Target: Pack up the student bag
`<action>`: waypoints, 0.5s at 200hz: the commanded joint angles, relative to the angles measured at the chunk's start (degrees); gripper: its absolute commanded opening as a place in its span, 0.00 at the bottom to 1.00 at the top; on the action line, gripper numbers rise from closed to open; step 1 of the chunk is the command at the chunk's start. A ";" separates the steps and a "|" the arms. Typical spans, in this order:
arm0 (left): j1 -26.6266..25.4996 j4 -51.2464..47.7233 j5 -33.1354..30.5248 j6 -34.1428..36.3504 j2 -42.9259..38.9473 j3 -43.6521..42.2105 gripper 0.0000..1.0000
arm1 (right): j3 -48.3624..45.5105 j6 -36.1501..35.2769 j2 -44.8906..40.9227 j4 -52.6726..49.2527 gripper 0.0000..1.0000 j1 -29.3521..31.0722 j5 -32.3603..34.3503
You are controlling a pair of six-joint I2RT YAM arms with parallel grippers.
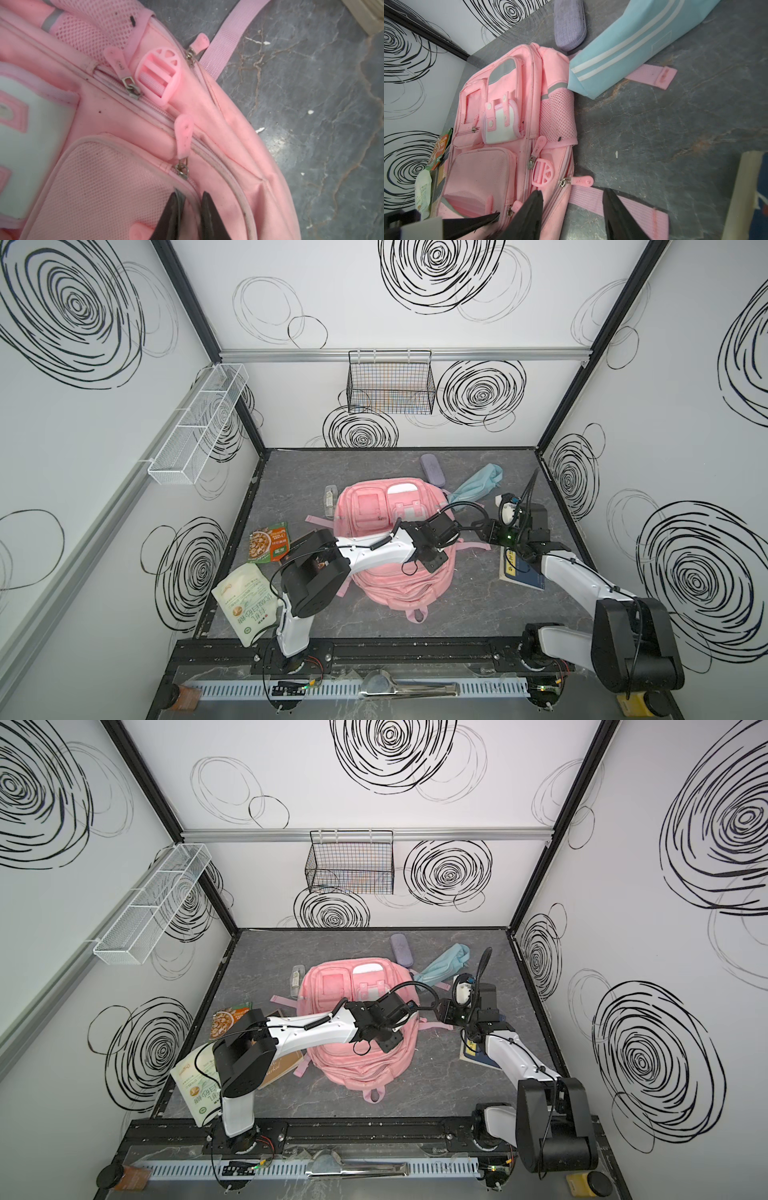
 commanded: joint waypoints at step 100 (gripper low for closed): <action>8.63 6.48 9.72 2.72 -19.48 -3.59 0.00 | 8.21 -24.64 -6.95 -4.63 0.50 11.65 7.46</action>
